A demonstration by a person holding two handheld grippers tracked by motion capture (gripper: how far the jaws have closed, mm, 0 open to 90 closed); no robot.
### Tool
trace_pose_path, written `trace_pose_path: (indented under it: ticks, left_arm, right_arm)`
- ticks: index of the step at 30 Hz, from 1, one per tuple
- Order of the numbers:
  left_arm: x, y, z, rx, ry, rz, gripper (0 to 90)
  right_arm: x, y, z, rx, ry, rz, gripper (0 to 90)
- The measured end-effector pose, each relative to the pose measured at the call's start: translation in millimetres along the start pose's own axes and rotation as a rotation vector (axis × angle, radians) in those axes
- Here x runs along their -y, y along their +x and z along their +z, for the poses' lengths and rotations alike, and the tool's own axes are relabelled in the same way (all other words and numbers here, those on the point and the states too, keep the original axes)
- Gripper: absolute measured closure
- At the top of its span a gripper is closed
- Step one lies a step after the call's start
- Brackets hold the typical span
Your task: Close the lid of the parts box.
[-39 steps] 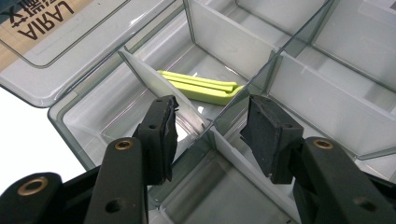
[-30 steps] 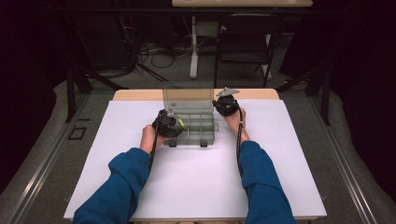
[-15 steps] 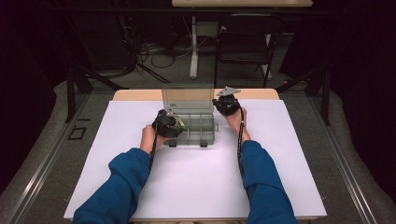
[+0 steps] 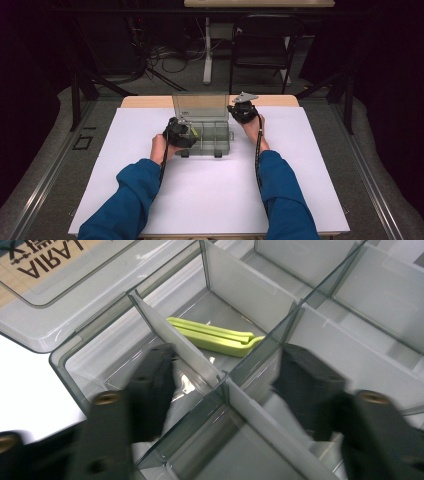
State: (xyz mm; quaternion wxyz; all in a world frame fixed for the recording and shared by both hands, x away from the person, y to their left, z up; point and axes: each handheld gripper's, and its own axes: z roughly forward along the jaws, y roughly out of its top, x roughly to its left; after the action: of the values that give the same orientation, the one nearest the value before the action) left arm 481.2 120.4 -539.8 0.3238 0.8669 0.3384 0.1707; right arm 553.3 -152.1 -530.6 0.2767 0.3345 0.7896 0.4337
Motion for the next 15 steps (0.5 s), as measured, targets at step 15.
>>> trace_pose_path:
  ticks: [15]
  left_arm:
    - [-22.7, 35.5, -46.0, -0.111, -0.131, -0.044, 0.0]
  right_arm:
    - [0.2, 0.7, -1.0, -0.002, -0.003, 0.001, 90.0]
